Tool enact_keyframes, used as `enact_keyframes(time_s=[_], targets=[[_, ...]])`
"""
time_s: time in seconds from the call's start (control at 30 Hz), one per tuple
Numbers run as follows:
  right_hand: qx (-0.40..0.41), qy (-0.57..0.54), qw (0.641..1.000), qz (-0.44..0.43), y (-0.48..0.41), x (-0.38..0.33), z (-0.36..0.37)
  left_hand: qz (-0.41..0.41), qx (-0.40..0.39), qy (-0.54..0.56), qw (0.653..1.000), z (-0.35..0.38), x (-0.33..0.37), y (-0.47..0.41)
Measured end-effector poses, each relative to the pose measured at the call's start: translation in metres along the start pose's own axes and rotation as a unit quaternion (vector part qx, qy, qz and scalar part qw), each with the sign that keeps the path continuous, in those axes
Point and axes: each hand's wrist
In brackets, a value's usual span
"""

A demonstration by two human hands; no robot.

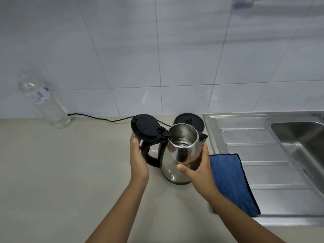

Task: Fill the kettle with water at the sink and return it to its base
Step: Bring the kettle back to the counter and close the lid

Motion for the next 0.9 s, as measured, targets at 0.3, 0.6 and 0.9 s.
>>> enact_keyframes(time_s=[0.3, 0.6, 0.9], targets=[[-0.019, 0.012, 1.0, -0.003, 0.002, 0.001, -0.006, 0.032, -0.013, 0.04, 0.999, 0.008, 0.025, -0.006], [-0.022, 0.025, 0.999, -0.006, 0.003, -0.001, -0.007, 0.1, -0.042, -0.133, 0.985, 0.034, 0.042, 0.005], [-0.024, 0.03, 0.999, -0.001, 0.001, 0.003, -0.009, 0.179, -0.113, -0.293, 0.932, 0.042, 0.046, -0.009]])
Point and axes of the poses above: each hand's wrist, its own y-axis away from the middle knuckle, its own z-axis out of the palm, x = y × z, and after that the axes turned 10 degrees about -z, right-handed
